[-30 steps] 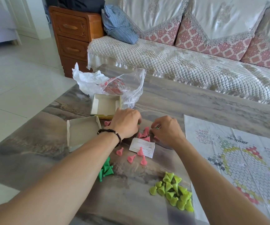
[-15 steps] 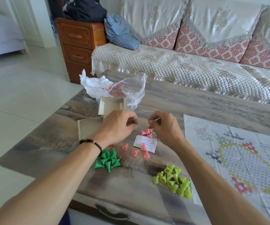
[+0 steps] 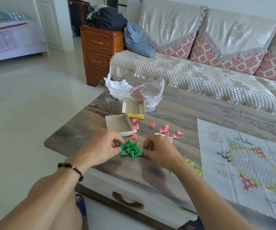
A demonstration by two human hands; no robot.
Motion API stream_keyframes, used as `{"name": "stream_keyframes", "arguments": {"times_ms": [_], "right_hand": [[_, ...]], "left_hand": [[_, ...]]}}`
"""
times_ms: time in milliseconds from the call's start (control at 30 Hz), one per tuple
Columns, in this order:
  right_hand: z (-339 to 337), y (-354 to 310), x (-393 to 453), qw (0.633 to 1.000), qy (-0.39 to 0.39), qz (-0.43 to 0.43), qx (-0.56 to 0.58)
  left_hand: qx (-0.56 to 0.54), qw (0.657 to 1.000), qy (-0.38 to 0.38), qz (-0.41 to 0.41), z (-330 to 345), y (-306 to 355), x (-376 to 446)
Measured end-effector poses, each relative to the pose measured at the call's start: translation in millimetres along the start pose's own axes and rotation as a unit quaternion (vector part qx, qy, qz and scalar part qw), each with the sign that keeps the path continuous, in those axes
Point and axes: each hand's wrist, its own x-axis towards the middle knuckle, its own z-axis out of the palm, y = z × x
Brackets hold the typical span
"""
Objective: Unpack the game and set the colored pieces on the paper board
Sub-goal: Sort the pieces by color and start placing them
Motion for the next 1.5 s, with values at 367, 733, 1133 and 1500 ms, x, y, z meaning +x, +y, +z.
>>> {"name": "stream_keyframes", "arguments": {"times_ms": [367,733,1133,1500], "right_hand": [[18.4,-4.4,-3.4,1.0,0.006,0.008,-0.029],[-8.5,13.0,8.9,0.992,0.126,0.01,0.005],[-17.4,57.4,5.3,0.983,0.114,0.095,-0.105],[1.3,29.0,29.2,0.994,0.065,0.047,-0.068]], "left_hand": [[0.028,0.999,0.015,-0.009,24.8,-6.8,-8.8],[0.052,0.994,0.083,0.037,13.3,-9.0,24.3],[0.201,0.964,-0.098,0.144,36.1,-1.7,103.0],[0.193,0.97,-0.049,0.14,20.0,-17.8,95.5]]}}
